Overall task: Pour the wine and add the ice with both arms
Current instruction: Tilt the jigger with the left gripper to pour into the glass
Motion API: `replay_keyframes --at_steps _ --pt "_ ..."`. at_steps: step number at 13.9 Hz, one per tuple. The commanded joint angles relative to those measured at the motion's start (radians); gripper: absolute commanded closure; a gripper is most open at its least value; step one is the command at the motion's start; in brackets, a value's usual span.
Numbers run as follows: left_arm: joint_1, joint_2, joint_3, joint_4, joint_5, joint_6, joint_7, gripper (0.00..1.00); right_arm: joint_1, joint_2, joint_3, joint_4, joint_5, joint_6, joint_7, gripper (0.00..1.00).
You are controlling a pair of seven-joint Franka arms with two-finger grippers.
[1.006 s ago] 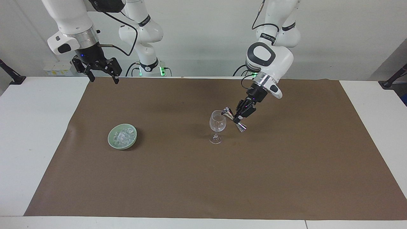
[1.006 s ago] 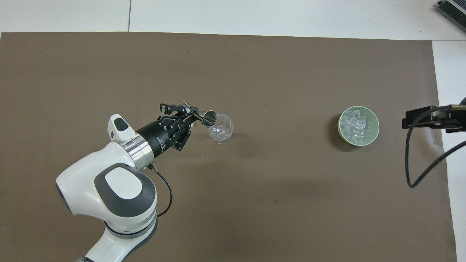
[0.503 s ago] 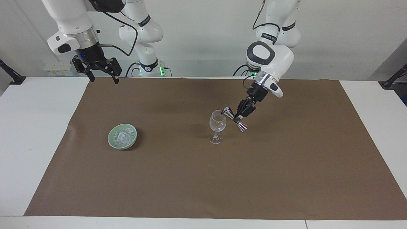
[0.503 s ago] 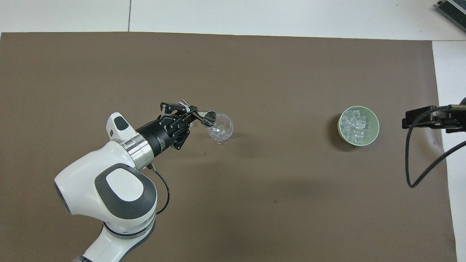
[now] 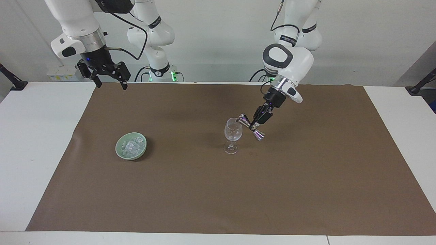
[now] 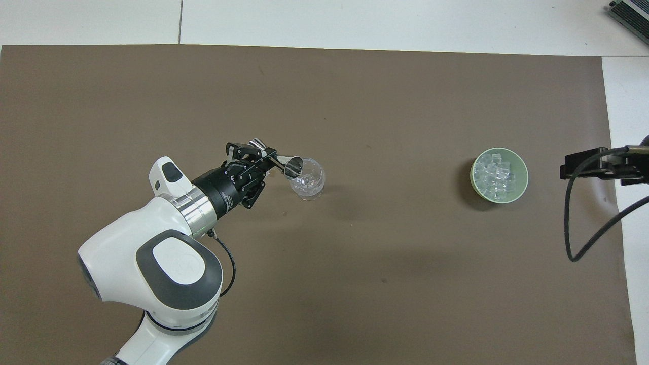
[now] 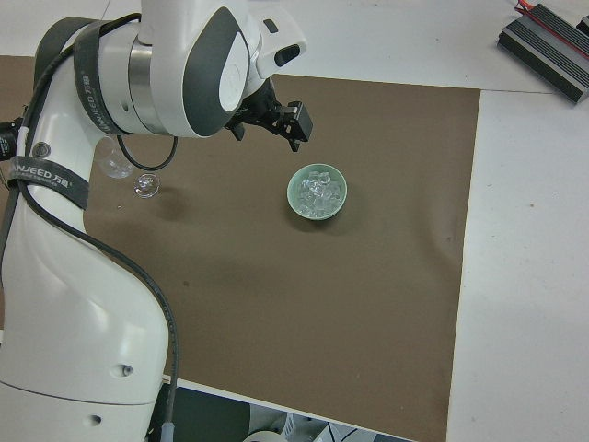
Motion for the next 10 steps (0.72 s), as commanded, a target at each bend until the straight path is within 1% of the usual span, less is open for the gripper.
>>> replay_keyframes --at_steps 1,5,10 --pt "-0.028 -0.022 0.014 -0.017 0.053 0.028 -0.004 1.0 -0.007 -0.021 0.002 -0.023 0.017 0.006 -0.026 0.0" --pt "-0.028 -0.02 0.014 -0.016 0.059 0.03 -0.004 1.0 -0.007 -0.021 0.001 -0.023 0.017 0.006 -0.026 0.0" --pt "-0.033 -0.016 0.014 -0.009 0.094 0.036 -0.004 1.0 -0.007 -0.021 0.002 -0.023 0.017 0.006 -0.026 0.0"
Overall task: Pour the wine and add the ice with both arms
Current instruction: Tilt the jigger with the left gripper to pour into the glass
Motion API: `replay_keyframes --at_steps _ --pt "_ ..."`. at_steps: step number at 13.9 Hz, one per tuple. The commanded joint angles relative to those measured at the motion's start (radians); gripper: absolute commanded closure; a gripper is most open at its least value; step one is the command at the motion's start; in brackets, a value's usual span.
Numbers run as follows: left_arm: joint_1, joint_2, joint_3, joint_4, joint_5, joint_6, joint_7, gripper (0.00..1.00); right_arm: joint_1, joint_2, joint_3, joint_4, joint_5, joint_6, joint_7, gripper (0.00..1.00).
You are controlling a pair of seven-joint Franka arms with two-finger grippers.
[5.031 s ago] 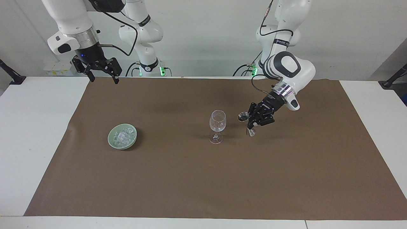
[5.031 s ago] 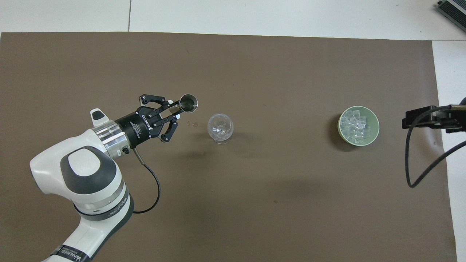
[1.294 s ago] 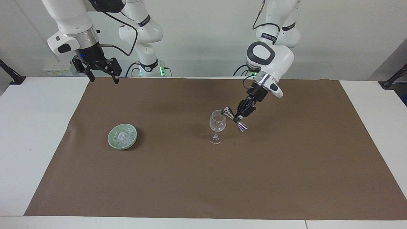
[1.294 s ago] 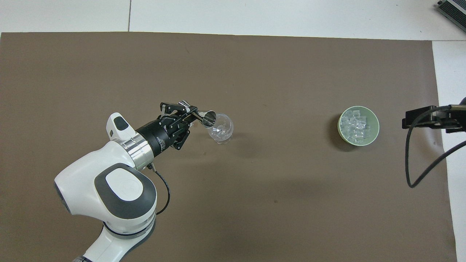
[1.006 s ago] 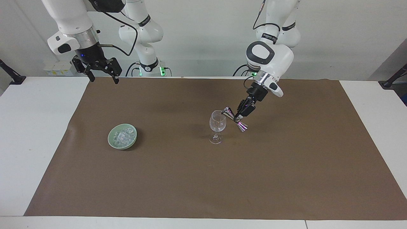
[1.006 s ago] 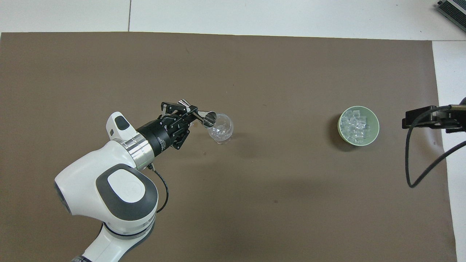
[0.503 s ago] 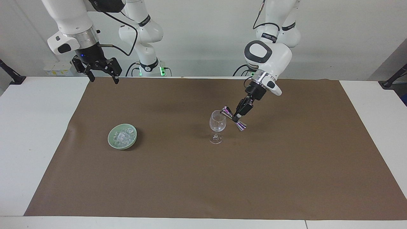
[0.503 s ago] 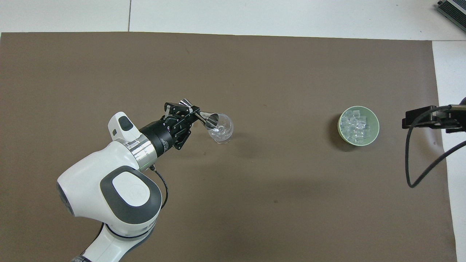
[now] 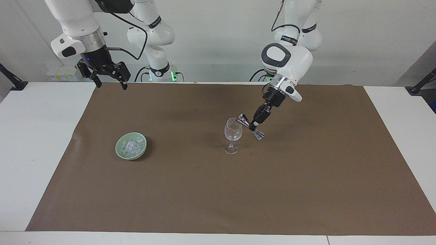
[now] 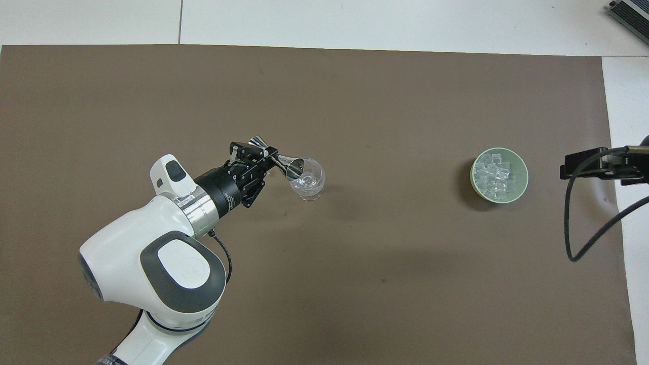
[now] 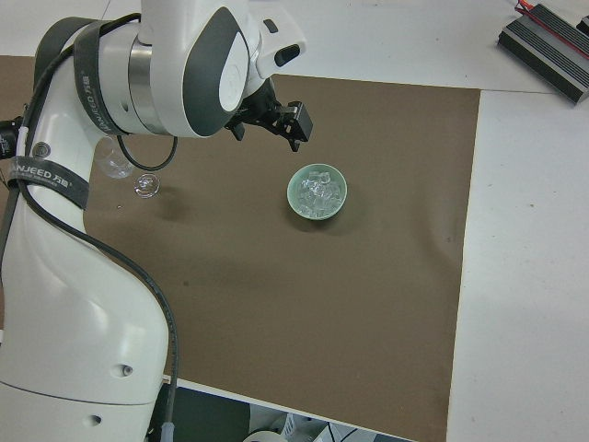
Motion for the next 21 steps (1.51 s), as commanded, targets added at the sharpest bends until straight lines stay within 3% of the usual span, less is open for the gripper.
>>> replay_keyframes --at_steps 1,21 --pt "-0.027 -0.014 0.014 -0.008 0.036 0.024 -0.004 1.0 -0.007 -0.021 0.002 -0.023 0.017 0.006 -0.026 0.0" --pt "-0.027 0.011 0.014 0.029 0.156 0.05 -0.006 1.0 -0.007 -0.021 0.002 -0.023 0.017 0.006 -0.026 0.0"
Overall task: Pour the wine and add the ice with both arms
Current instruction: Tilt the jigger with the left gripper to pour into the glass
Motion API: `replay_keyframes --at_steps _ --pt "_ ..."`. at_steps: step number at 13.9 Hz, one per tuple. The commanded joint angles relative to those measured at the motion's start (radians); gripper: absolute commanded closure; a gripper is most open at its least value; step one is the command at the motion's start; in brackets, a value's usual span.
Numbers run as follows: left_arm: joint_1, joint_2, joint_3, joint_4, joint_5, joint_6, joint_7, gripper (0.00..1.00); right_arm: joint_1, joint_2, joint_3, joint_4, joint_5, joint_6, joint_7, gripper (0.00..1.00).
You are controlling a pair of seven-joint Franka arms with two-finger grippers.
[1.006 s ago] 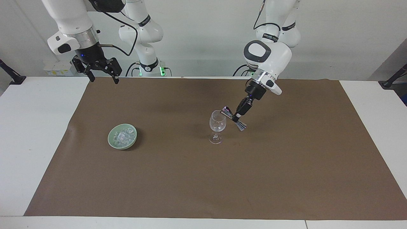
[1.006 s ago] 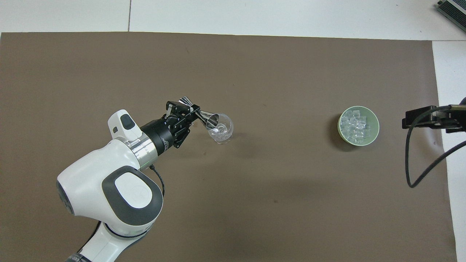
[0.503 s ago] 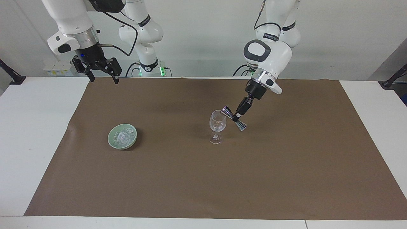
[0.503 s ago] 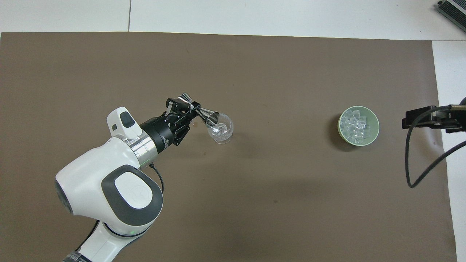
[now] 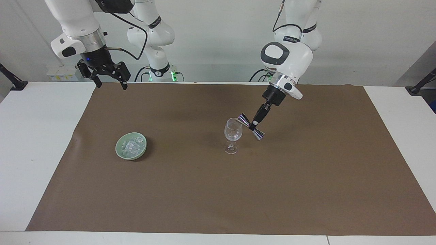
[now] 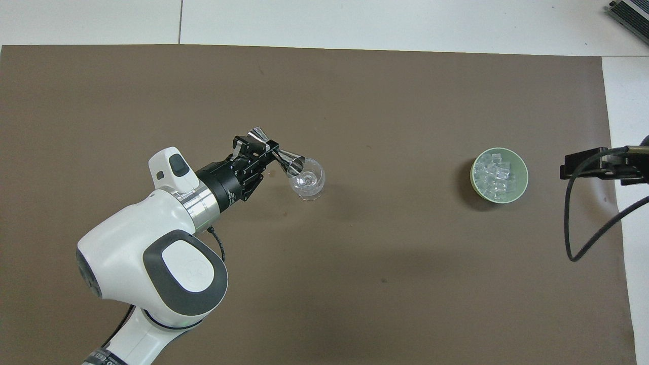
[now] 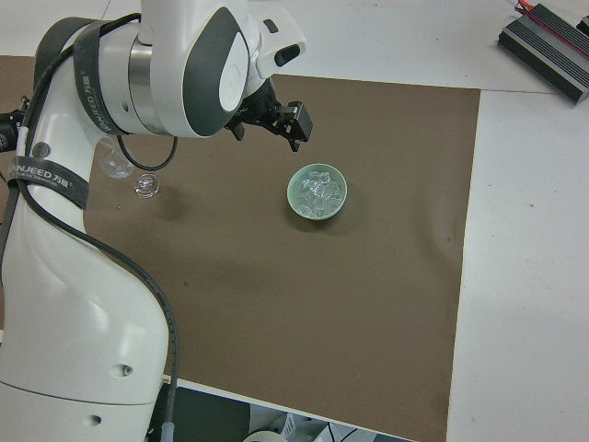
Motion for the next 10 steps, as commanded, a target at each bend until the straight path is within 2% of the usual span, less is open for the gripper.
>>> replay_keyframes --at_steps 1,10 --pt "-0.026 0.011 0.014 0.013 0.018 0.034 -0.006 1.0 -0.007 -0.021 0.002 -0.023 0.017 0.006 -0.026 0.0" --pt "-0.033 0.019 0.014 0.024 0.05 0.044 -0.006 1.0 -0.007 -0.021 0.001 -0.023 0.017 0.006 -0.026 0.0"
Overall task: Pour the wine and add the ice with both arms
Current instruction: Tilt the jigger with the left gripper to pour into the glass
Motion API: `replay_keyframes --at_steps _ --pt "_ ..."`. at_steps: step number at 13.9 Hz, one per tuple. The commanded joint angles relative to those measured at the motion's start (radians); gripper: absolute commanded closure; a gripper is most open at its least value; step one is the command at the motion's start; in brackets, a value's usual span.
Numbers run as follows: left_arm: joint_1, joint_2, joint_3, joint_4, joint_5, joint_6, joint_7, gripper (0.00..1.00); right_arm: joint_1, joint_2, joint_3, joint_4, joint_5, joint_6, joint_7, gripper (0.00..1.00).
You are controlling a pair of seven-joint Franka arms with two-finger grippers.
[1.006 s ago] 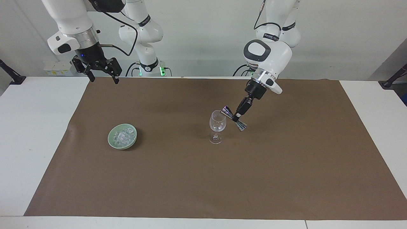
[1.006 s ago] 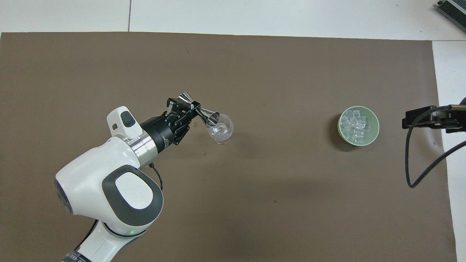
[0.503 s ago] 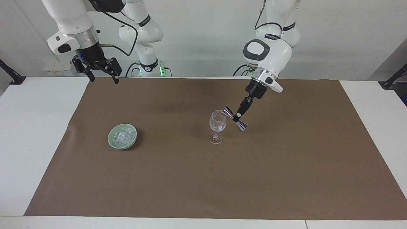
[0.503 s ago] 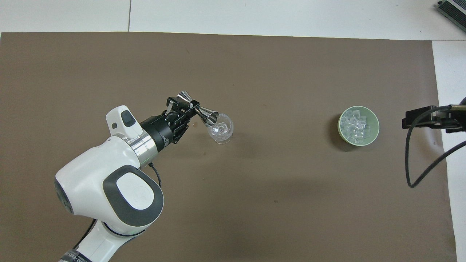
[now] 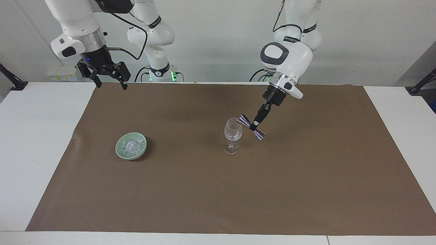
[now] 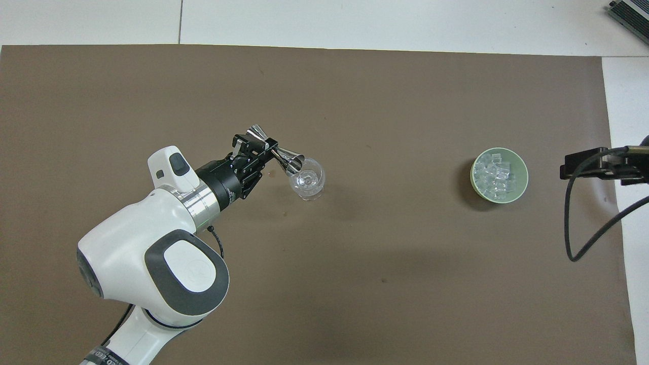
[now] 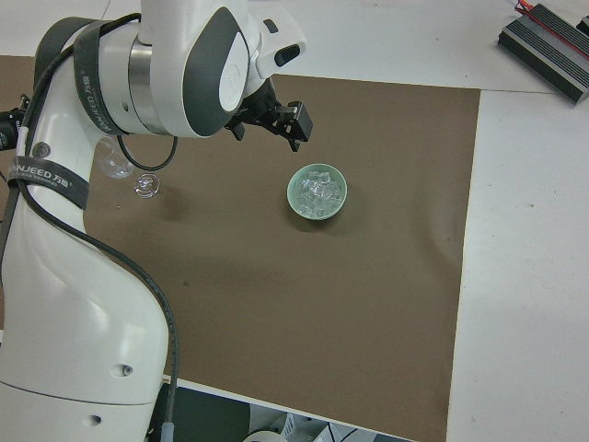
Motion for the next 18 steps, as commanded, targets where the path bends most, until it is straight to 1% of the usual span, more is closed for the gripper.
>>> replay_keyframes --at_steps 1,7,8,9,14,16,18 --pt "-0.031 0.015 0.015 0.018 0.022 0.034 -0.006 1.0 -0.007 -0.021 0.002 -0.023 0.017 0.006 -0.026 0.0" --pt "-0.045 0.022 0.015 0.029 0.029 0.051 -0.005 1.0 -0.007 -0.021 0.002 -0.023 0.017 0.006 -0.026 0.0" --pt "-0.045 0.025 0.015 0.027 0.075 0.052 -0.006 1.0 -0.007 -0.021 0.002 -0.023 0.017 0.006 -0.026 0.0" --pt "-0.045 0.027 0.015 0.027 0.088 0.058 -0.006 1.0 -0.007 -0.021 0.002 -0.023 0.017 0.006 -0.026 0.0" --pt "-0.045 0.027 0.015 0.027 0.105 0.061 -0.003 1.0 -0.007 -0.021 0.002 -0.023 0.017 0.006 -0.026 0.0" --pt "-0.045 0.027 0.015 0.027 0.154 0.064 -0.003 1.0 -0.007 -0.021 0.002 -0.023 0.017 0.006 -0.026 0.0" --pt "-0.045 0.027 0.015 0.027 0.163 0.063 -0.003 1.0 -0.007 -0.021 0.002 -0.023 0.017 0.006 -0.026 0.0"
